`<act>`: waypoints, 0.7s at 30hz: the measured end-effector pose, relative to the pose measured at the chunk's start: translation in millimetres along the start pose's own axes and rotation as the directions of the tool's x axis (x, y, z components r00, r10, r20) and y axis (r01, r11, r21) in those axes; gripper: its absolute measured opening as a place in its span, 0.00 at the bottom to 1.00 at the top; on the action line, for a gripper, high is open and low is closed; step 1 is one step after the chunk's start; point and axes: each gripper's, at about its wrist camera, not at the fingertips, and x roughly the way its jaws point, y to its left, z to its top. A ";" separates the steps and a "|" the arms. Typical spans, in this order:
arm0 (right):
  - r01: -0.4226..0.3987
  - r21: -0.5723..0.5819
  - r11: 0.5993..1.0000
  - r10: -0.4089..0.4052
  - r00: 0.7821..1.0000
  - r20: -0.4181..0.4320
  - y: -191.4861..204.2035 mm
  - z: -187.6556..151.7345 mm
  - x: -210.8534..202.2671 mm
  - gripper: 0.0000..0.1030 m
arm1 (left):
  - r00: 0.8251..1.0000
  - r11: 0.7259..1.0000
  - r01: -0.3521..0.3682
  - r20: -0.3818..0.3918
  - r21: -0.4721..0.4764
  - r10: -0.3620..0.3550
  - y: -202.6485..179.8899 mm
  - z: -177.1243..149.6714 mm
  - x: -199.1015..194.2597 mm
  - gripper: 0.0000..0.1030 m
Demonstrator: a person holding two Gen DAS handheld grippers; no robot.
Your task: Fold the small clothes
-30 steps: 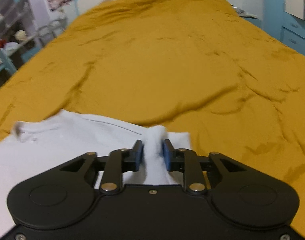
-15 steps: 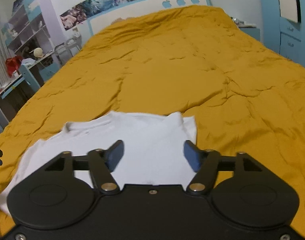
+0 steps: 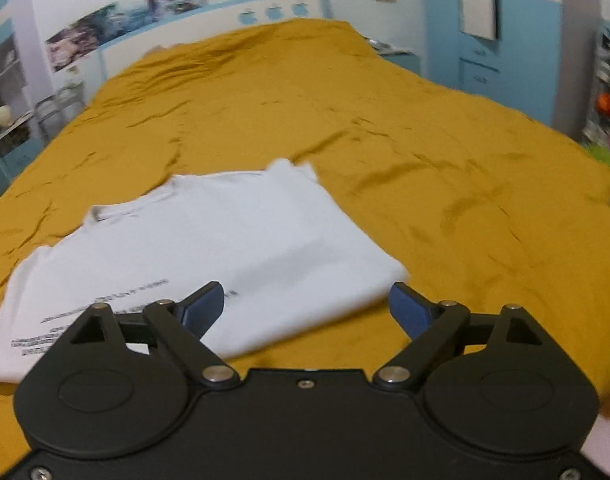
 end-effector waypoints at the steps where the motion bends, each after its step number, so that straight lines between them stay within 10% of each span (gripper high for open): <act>1: 0.007 0.016 1.000 -0.007 1.000 -0.004 -4.2 -0.4 -0.6 0.88 | 1.000 1.000 -0.005 -0.006 -0.006 0.005 0.4 1.7 4.5 1.00; 11: 0.052 0.056 0.997 -0.051 0.998 -0.029 -18.2 -8.8 -7.3 0.88 | 0.998 0.999 0.038 -0.052 -0.005 -0.038 -6.5 24.8 42.4 1.00; 14: 0.059 0.070 0.996 -0.057 0.998 -0.035 -20.6 -8.1 -6.2 0.88 | 0.999 1.000 0.020 -0.050 -0.023 -0.022 -1.4 26.9 49.1 0.72; 16: 0.059 0.074 0.996 -0.056 0.998 -0.039 -22.2 -6.9 -4.9 0.88 | 0.998 0.999 0.010 -0.055 -0.045 -0.013 2.2 26.2 51.8 0.36; 21: 0.055 0.085 0.995 -0.051 0.997 -0.055 -25.3 -7.0 -2.6 0.88 | 0.998 0.992 0.044 -0.043 -0.116 -0.050 14.7 24.3 46.5 0.23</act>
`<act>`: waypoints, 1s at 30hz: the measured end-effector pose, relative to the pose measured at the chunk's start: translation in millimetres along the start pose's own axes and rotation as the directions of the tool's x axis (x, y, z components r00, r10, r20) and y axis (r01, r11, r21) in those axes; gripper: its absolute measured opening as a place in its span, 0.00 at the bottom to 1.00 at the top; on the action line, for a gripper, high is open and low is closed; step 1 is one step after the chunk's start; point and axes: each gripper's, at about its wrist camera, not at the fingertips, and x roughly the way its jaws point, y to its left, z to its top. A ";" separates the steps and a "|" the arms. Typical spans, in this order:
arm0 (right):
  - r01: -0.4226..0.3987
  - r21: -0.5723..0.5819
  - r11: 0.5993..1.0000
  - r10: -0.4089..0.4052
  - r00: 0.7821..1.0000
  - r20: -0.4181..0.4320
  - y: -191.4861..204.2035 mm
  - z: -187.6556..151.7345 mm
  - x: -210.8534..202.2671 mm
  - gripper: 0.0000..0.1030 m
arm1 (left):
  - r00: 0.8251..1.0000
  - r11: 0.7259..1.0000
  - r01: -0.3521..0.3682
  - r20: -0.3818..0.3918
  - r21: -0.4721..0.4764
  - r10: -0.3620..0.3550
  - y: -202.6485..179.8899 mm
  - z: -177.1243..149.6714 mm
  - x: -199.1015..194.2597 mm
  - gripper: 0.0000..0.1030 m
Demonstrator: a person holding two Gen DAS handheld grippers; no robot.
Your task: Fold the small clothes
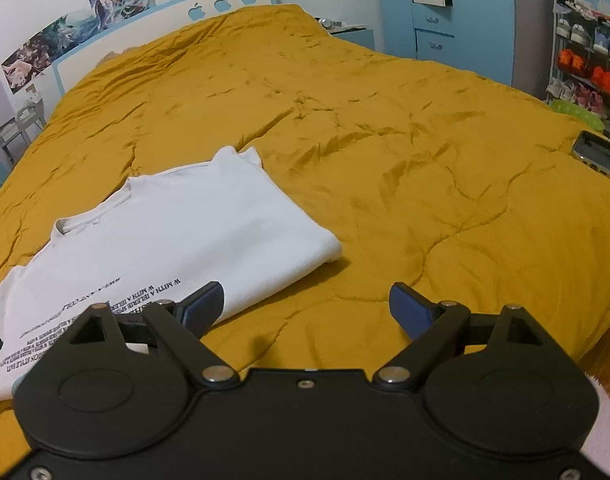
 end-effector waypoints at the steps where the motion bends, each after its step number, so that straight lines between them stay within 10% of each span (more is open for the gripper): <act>1: -0.002 0.002 1.000 0.002 1.000 -0.004 -0.5 -0.4 0.4 0.88 | 1.000 1.000 0.003 0.004 0.001 -0.003 -0.4 -0.5 -1.5 0.21; 12: -0.013 0.030 0.999 0.013 1.000 -0.010 -8.8 0.7 2.7 0.88 | 0.999 0.996 0.003 0.053 0.089 -0.007 -43.9 7.6 -19.9 0.14; 30: -0.091 0.172 0.981 0.096 0.995 -0.018 -57.2 8.6 6.6 0.89 | 0.993 0.939 0.112 -0.004 0.324 -0.117 -228.5 -8.5 33.1 0.06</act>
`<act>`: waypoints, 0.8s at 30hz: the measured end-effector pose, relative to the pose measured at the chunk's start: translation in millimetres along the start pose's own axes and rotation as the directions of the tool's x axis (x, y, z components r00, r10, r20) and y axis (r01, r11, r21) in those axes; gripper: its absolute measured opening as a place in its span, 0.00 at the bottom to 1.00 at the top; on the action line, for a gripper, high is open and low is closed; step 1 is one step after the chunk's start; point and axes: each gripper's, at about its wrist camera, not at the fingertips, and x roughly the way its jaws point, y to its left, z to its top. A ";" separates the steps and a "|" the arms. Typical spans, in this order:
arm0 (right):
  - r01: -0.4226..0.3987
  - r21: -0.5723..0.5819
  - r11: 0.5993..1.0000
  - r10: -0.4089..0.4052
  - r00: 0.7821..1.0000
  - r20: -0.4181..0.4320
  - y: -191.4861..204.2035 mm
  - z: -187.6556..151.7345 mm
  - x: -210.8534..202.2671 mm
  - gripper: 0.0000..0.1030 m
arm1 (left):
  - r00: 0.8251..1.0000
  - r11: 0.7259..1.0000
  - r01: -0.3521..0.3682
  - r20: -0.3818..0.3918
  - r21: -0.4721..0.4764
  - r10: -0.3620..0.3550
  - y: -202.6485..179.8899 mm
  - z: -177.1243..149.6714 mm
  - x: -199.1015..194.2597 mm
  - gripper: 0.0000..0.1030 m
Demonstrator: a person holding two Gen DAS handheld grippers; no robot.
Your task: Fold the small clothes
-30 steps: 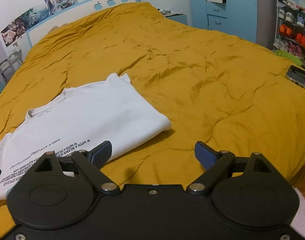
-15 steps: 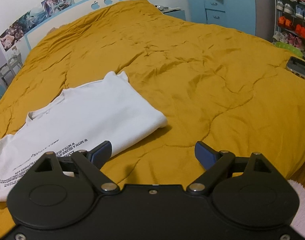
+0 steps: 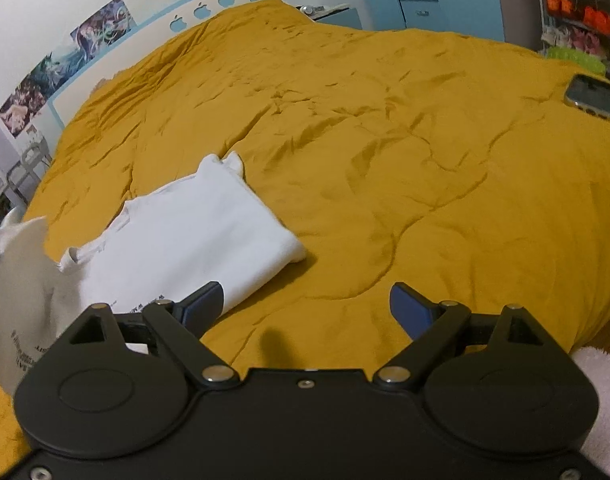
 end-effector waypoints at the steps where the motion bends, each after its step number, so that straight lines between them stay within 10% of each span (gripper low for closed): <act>1: -0.004 0.006 1.000 0.004 1.000 0.003 -3.6 1.9 -0.7 0.89 | 1.000 1.000 0.015 -0.009 0.007 -0.015 -9.2 -1.4 8.8 0.06; 10: -0.022 0.025 0.999 0.021 0.999 0.033 -37.8 18.7 -1.6 0.89 | 0.979 0.992 0.122 -0.167 0.022 -0.116 -97.9 -56.6 126.1 0.06; 11: -0.028 0.031 0.999 0.027 0.999 0.032 -41.7 19.6 -1.5 0.89 | 0.970 0.990 0.138 -0.202 0.014 -0.132 -103.3 -65.1 138.7 0.11; 13: -0.036 0.038 0.999 0.035 0.999 0.030 -48.0 22.1 -1.1 0.89 | 0.937 0.990 0.139 -0.320 -0.023 -0.139 -113.8 -85.9 166.4 0.57; 15: -0.044 0.036 0.998 0.043 0.999 0.028 -51.2 23.9 -1.4 0.89 | 0.924 0.990 0.144 -0.358 0.011 -0.130 -124.3 -99.0 170.9 0.57; 24: -0.121 -0.014 0.993 0.122 0.989 0.089 -37.5 30.8 -7.6 0.89 | 0.989 0.978 0.078 -0.137 0.193 -0.052 -101.1 -67.2 83.0 0.70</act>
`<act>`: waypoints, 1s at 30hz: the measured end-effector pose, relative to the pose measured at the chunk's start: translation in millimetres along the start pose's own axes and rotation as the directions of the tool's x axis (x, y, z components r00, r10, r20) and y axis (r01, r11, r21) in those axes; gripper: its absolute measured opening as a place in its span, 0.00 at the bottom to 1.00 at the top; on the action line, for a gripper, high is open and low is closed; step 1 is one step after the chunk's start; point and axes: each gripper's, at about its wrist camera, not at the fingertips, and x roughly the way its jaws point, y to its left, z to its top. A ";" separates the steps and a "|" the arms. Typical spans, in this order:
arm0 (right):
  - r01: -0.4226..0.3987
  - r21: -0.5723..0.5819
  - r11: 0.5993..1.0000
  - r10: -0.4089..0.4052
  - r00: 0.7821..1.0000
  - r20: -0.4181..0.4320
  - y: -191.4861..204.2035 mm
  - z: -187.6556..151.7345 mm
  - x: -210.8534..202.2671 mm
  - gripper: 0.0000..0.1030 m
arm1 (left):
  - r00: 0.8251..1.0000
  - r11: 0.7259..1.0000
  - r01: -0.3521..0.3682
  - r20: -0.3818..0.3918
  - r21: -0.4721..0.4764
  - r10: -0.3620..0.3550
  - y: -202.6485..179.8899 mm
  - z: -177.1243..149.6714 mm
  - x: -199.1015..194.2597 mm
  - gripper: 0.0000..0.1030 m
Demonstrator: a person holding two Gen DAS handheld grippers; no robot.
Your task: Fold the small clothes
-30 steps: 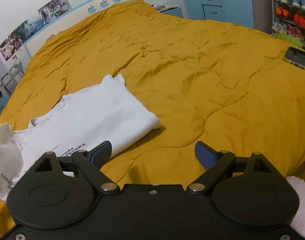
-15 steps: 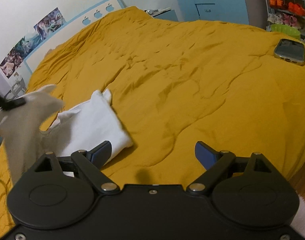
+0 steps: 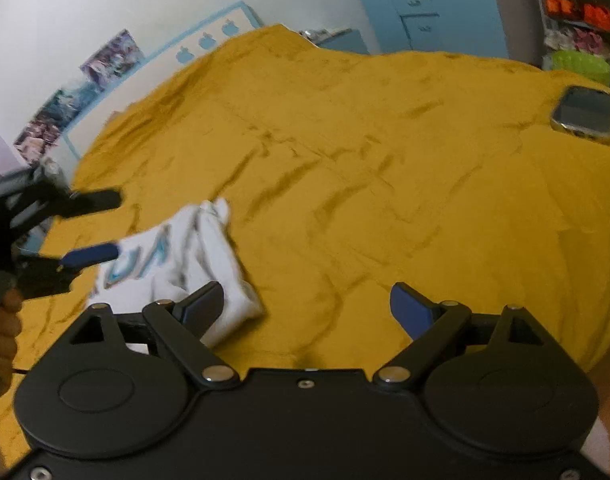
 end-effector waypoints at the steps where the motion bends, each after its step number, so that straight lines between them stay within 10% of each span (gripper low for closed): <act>1: -0.026 -0.017 1.000 0.026 1.000 0.010 4.1 1.7 1.0 0.89 | 0.999 0.999 -0.042 0.027 0.002 0.041 8.9 1.4 -10.7 0.70; 6: -0.186 -0.180 0.966 0.187 0.982 -0.007 33.3 14.3 26.4 0.86 | 0.981 0.977 -0.173 0.064 -0.126 0.182 78.3 -16.6 -48.9 0.70; 12: -0.403 -0.221 0.888 0.378 0.914 -0.145 53.5 50.1 87.5 0.73 | 0.983 0.957 -0.154 0.057 -0.247 0.173 129.6 -42.3 -52.9 0.70; 30: -0.496 -0.108 0.862 0.407 0.803 -0.436 70.3 69.8 213.6 0.67 | 0.992 0.954 -0.120 0.006 -0.276 0.127 170.5 -22.3 -14.5 0.75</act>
